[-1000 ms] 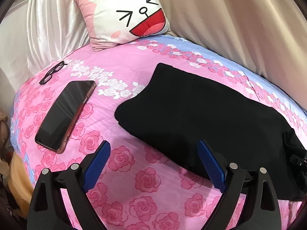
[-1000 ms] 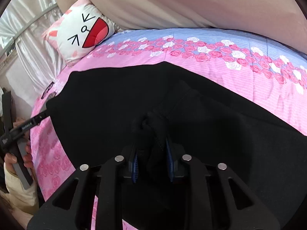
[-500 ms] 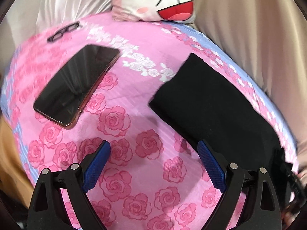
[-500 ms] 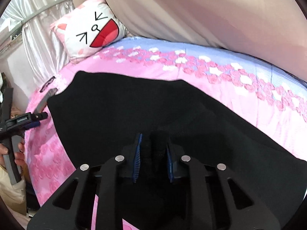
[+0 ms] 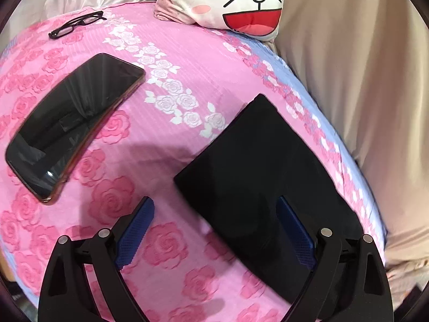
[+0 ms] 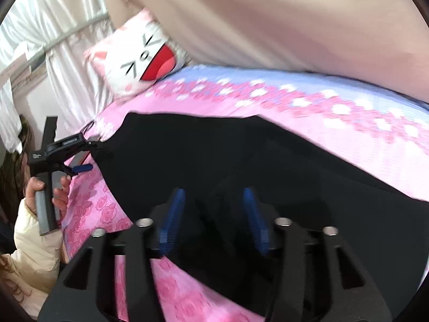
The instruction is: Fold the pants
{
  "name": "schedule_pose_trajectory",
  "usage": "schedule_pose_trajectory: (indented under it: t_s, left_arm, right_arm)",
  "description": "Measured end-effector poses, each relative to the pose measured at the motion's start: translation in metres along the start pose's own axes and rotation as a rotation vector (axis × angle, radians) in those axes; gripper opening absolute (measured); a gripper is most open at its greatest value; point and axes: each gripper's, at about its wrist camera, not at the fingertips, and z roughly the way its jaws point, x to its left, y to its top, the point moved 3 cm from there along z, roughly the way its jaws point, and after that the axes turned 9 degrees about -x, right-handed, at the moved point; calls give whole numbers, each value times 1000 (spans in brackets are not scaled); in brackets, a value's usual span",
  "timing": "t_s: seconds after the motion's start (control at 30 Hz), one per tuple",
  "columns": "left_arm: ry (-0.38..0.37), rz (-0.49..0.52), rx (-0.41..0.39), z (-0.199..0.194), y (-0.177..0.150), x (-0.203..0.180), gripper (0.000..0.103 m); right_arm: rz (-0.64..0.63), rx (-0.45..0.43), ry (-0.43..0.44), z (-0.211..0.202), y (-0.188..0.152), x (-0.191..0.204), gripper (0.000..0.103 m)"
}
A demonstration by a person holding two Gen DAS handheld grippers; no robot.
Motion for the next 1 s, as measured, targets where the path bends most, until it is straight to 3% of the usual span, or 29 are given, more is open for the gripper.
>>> schedule_pose_trajectory:
  t_s: [0.07, 0.13, 0.2, 0.23, 0.27, 0.3, 0.37, 0.5, 0.63, 0.77, 0.9, 1.0]
  left_arm:
    - [-12, -13, -12, 4, 1, -4, 87]
    - [-18, -11, -28, 10, 2, -9, 86]
    - [13, 3, -52, 13, 2, -13, 77]
    - [31, 11, -69, 14, 1, -15, 61]
    - [34, 11, -82, 15, 0, -16, 15]
    - [-20, 1, -60, 20, -1, -18, 15]
    - [-5, -8, -82, 17, -2, -21, 14]
    - [-23, 98, -163, -14, -2, -61, 13]
    - [-143, 342, -282, -73, -25, -168, 13]
    - [-307, 544, -313, -110, -80, -271, 14]
    - [-474, 702, -215, -122, -163, -355, 14]
    - [-537, 790, -47, -103, -235, -396, 14]
  right_arm:
    - [31, -58, -59, -27, -1, -18, 81]
    - [62, -99, -117, -49, -3, -36, 85]
    - [103, -135, -179, -70, -6, -58, 85]
    - [131, -148, -217, -83, -10, -72, 86]
    - [148, -158, -239, -90, -14, -81, 90]
    - [175, -170, -267, -100, -19, -94, 92]
    - [232, -187, -316, -116, -31, -120, 92]
    - [353, -209, -359, -145, -56, -160, 92]
    - [432, -247, -383, -170, -76, -189, 92]
    - [476, -277, -407, -193, -96, -219, 92]
    - [514, -287, -438, -210, -113, -253, 92]
    - [603, -298, -417, -218, -126, -277, 92]
